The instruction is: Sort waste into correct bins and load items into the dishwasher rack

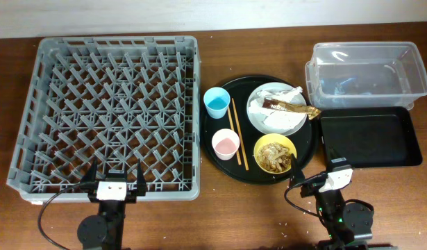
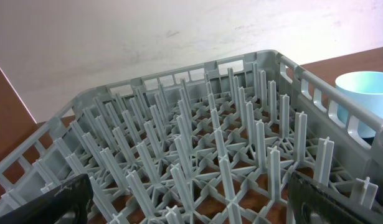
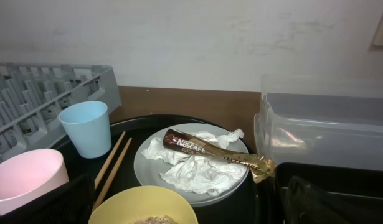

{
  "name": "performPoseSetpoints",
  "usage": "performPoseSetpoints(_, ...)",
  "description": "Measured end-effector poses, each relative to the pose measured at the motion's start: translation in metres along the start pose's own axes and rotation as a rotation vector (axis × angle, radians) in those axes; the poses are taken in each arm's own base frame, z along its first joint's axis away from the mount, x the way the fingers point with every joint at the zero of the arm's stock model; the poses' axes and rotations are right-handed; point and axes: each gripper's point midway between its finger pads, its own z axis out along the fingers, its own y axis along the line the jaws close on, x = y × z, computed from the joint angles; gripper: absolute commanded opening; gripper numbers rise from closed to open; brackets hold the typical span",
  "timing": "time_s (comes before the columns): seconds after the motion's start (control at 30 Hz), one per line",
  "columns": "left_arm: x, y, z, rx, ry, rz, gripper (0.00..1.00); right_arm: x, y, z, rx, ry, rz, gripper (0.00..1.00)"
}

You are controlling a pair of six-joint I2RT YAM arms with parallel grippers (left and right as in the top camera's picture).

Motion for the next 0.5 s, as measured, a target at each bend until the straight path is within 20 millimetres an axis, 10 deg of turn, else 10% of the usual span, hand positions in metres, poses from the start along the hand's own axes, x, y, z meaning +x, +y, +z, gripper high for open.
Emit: performPoseSetpoints(0.5,0.0,0.0,0.0,0.0,0.0,0.0,1.0,0.0,0.0,0.0,0.0,0.0,0.0,0.98)
